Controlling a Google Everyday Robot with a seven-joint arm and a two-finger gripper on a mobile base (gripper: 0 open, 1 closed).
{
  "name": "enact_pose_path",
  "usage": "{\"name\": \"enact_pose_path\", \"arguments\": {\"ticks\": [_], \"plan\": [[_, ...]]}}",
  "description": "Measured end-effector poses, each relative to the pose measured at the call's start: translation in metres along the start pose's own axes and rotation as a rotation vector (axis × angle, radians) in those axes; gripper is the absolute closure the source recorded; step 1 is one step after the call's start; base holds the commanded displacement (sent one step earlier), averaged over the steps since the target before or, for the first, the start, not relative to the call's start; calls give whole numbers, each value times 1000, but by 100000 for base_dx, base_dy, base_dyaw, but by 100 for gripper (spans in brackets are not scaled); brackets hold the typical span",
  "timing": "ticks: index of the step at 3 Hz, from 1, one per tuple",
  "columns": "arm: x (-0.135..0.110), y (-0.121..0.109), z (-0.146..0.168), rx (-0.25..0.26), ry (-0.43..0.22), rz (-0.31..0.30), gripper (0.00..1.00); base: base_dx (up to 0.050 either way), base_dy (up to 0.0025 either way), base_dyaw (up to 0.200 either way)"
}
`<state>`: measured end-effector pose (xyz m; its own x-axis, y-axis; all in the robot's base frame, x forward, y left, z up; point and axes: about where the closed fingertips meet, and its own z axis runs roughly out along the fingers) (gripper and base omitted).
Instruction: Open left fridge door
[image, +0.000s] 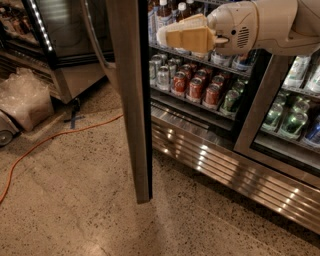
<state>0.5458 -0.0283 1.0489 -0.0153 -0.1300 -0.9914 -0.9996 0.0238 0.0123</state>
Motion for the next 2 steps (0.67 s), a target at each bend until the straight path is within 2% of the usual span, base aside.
{"name": "enact_pose_path", "arguments": {"ticks": [1,2], "plan": [[0,0,0,0,0,0,100,-3082,-253,15878],[0,0,0,0,0,0,100,3089,-242,-15578]]}}
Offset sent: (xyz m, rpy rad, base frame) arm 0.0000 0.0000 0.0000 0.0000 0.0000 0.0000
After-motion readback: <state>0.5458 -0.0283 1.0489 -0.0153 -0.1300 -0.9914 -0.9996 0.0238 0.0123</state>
